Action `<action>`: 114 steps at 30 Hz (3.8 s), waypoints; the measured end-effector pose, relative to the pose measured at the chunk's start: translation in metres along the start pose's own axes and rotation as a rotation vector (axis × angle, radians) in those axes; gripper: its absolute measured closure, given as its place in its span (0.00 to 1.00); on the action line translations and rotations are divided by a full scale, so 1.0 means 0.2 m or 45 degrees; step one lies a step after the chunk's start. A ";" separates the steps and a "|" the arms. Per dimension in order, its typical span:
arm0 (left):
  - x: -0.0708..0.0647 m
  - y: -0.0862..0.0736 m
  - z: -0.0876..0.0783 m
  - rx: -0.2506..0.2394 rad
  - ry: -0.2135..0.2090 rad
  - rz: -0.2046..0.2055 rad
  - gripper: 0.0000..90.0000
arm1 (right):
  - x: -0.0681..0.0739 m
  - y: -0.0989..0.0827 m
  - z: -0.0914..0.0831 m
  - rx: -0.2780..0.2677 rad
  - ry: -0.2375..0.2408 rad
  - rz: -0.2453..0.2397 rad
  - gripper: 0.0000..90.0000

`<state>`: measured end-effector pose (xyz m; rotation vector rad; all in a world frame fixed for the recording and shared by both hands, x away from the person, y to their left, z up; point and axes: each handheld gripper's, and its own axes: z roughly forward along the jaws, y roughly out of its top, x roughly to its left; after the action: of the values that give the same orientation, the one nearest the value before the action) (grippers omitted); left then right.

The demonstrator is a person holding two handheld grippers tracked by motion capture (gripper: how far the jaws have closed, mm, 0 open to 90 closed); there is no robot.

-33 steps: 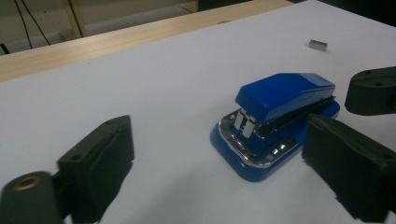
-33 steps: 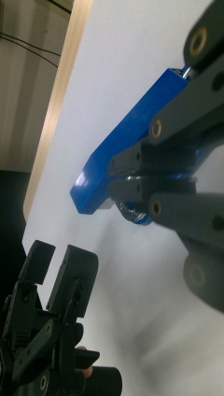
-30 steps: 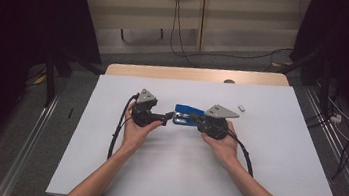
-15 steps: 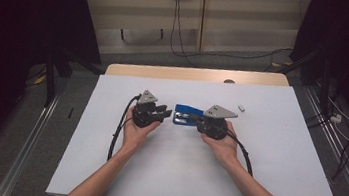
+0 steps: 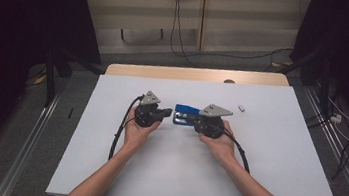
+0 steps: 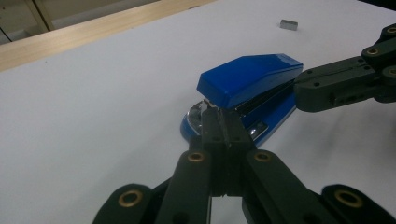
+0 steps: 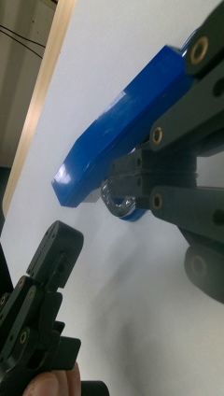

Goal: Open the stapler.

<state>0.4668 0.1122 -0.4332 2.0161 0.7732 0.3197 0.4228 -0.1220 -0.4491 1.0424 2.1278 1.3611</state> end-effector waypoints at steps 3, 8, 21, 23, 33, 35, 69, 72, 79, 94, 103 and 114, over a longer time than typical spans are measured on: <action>0.01 0.00 0.01 0.011 -0.002 0.000 1.00 | 0.01 0.01 0.03 0.028 0.011 -0.007 1.00; 0.02 0.00 0.03 0.012 0.011 -0.015 1.00 | 0.01 0.03 0.06 0.064 0.022 -0.024 1.00; 0.03 0.02 0.09 0.039 0.027 -0.013 1.00 | 0.01 0.05 0.13 0.173 0.022 -0.065 1.00; 0.04 0.02 0.09 0.034 0.026 -0.027 1.00 | 0.01 0.05 0.14 0.185 0.021 -0.066 1.00; 0.05 0.01 0.10 0.041 0.022 -0.025 1.00 | -0.01 0.05 0.16 0.206 0.015 -0.056 1.00; 0.05 0.01 0.11 0.055 0.037 -0.015 1.00 | -0.01 0.05 0.16 0.204 0.019 -0.052 1.00; 0.02 0.03 0.11 0.013 0.020 -0.021 1.00 | -0.01 0.04 0.15 0.191 0.014 -0.046 1.00; 0.01 0.04 0.11 0.002 0.024 -0.016 1.00 | -0.01 0.04 0.15 0.189 0.011 -0.049 1.00; 0.01 0.05 0.10 -0.009 0.019 -0.016 1.00 | -0.01 0.03 0.15 0.176 -0.003 -0.049 1.00; 0.01 0.06 0.10 -0.037 0.011 -0.022 1.00 | -0.02 0.01 0.11 0.167 -0.034 -0.042 1.00; -0.01 0.10 0.08 -0.063 -0.002 -0.017 1.00 | 0.00 0.04 0.09 0.101 -0.069 -0.052 1.00; -0.01 0.11 0.08 -0.072 -0.008 -0.032 1.00 | 0.05 0.04 0.14 0.042 -0.090 -0.033 1.00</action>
<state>0.4820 0.0918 -0.4235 1.9525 0.7765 0.3171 0.4388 -0.0965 -0.4528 1.0560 2.1110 1.2625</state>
